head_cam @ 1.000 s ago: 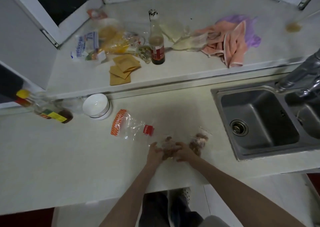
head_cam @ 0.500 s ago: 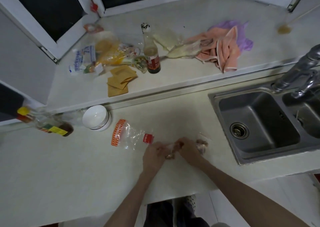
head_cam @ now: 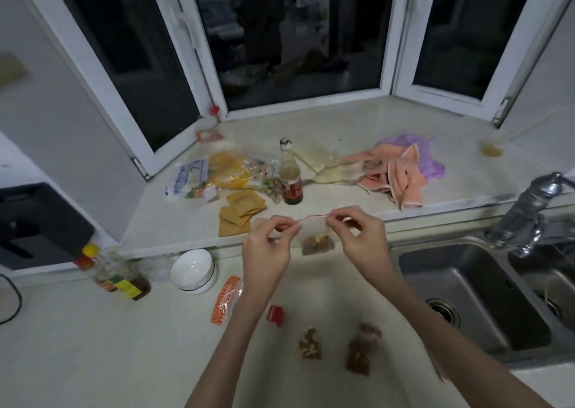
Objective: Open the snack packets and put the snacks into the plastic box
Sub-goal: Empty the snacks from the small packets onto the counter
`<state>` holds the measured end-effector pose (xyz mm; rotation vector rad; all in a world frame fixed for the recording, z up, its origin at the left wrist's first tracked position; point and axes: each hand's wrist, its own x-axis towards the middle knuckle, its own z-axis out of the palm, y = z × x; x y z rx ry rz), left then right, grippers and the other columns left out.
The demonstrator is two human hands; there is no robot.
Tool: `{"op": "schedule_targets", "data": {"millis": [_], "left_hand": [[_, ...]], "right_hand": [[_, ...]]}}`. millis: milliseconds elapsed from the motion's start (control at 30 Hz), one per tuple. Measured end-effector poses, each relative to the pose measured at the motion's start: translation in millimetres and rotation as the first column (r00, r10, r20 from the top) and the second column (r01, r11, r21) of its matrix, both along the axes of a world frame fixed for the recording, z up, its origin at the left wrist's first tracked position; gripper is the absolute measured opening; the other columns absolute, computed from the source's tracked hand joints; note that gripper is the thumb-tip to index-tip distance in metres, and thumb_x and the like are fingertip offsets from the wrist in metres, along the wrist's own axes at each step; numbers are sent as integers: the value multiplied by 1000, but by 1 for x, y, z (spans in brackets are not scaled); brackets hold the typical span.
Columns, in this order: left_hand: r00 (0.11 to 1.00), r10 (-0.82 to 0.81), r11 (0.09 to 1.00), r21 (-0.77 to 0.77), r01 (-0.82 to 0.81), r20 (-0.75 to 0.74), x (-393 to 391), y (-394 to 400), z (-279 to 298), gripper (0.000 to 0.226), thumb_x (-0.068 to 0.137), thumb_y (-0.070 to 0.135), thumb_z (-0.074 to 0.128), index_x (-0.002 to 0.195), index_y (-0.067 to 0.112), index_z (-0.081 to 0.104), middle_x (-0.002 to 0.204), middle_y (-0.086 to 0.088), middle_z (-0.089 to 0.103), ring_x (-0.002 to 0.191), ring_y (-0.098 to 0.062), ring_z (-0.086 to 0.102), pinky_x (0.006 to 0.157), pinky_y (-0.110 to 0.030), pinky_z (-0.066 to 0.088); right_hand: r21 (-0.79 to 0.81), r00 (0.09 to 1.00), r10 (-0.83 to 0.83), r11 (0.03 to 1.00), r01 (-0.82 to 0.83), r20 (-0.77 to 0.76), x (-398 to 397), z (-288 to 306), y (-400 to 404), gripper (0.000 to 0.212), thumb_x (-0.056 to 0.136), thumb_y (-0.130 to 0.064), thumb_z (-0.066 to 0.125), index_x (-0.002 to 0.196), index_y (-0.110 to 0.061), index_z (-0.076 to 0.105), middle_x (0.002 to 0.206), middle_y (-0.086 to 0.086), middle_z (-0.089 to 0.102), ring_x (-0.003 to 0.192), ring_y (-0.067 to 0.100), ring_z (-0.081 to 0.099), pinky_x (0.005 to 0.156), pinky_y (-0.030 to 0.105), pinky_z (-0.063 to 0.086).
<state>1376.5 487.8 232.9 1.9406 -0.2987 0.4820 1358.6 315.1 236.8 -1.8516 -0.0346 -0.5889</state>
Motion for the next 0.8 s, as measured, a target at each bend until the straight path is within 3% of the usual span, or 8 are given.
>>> {"op": "schedule_targets", "data": {"millis": [167, 333, 533, 800], "left_hand": [[1000, -6, 999, -52, 5, -29, 8, -2, 33, 21, 83, 21, 73, 74, 39, 67, 80, 21, 70, 85, 1, 64, 74, -14, 45], [998, -17, 997, -75, 12, -63, 0, -3, 35, 20, 81, 15, 76, 73, 32, 69, 75, 22, 70, 76, 5, 63, 69, -5, 42], [994, -20, 999, -39, 16, -104, -4, -3, 34, 29, 81, 12, 75, 68, 36, 65, 73, 25, 68, 73, 2, 61, 66, -8, 43], [996, -83, 996, -24, 82, -42, -6, -1, 42, 24, 84, 16, 72, 74, 37, 66, 80, 23, 69, 78, 0, 62, 66, -10, 43]], "right_hand": [[6, 996, -17, 1000, 17, 90, 5, 33, 1, 17, 81, -7, 68, 76, -23, 68, 74, -12, 68, 73, 0, 62, 66, 12, 46], [4, 997, -24, 1000, 24, 71, 1, 32, 1, 33, 80, -4, 68, 69, -35, 63, 72, -17, 68, 70, 1, 62, 62, 11, 44], [-86, 998, -28, 996, 32, 48, -3, 36, 3, 24, 79, 0, 67, 69, -21, 64, 64, -12, 63, 64, 0, 58, 62, 9, 43], [-126, 999, 44, 991, -41, 15, -8, 47, 5, 15, 79, -7, 70, 73, -20, 69, 71, -6, 69, 70, 9, 63, 68, 25, 51]]}}
